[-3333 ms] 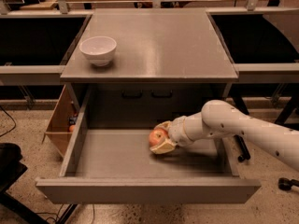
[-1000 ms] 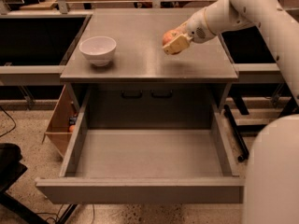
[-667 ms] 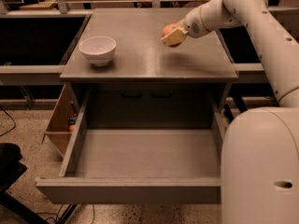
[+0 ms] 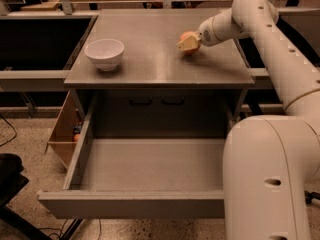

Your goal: Pick apple from top drawer and place on counter

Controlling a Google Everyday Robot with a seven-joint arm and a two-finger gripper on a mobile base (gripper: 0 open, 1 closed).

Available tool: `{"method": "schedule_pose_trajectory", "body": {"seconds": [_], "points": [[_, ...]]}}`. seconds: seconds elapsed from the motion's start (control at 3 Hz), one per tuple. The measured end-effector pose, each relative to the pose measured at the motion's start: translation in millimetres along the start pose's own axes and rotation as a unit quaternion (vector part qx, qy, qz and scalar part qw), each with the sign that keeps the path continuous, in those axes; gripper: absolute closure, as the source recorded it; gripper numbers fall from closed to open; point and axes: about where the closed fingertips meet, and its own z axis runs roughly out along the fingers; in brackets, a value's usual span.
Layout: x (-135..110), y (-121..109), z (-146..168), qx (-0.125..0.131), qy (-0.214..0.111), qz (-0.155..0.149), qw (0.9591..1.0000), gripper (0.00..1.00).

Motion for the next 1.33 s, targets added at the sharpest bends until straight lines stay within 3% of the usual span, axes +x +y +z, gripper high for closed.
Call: {"method": "schedule_pose_trajectory", "body": {"seconds": [0.33, 0.67, 1.33], "points": [[15.7, -13.9, 11.8, 0.019, 0.017, 0.03, 0.9992, 1.0], [12.4, -14.1, 9.5, 0.019, 0.017, 0.03, 0.9992, 1.0], [12.4, -14.1, 9.5, 0.019, 0.017, 0.03, 0.9992, 0.58]]}}
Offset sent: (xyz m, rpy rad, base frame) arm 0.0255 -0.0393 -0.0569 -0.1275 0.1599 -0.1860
